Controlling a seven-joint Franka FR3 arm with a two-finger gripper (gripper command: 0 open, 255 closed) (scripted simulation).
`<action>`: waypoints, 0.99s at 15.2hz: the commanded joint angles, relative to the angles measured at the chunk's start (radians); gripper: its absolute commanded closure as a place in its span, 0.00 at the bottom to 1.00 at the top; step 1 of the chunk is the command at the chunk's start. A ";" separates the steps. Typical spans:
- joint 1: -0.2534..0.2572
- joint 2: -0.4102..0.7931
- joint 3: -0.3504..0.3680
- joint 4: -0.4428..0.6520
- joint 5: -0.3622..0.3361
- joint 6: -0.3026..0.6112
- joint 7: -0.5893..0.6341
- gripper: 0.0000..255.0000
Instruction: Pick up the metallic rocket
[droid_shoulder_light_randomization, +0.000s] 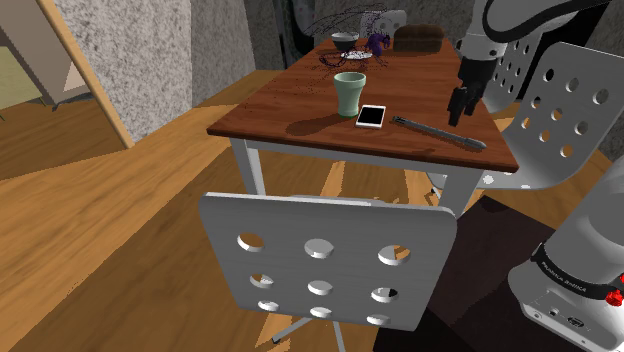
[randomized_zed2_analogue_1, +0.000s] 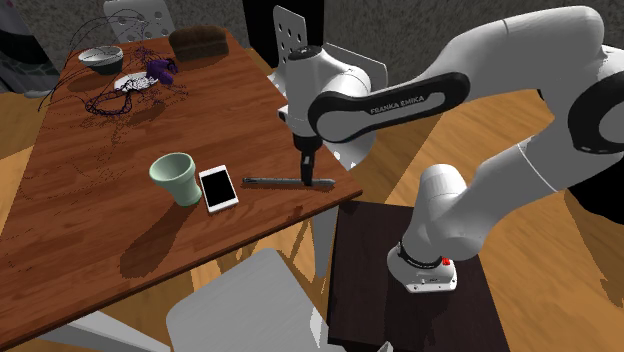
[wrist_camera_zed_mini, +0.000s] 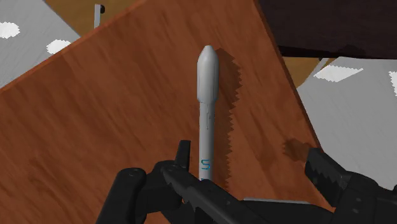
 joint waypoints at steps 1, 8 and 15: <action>-0.003 0.050 -0.042 -0.012 -0.010 0.081 -0.060 0.00; -0.001 0.124 -0.077 -0.054 -0.012 0.204 -0.100 0.00; 0.000 0.144 -0.083 -0.074 -0.012 0.245 -0.102 1.00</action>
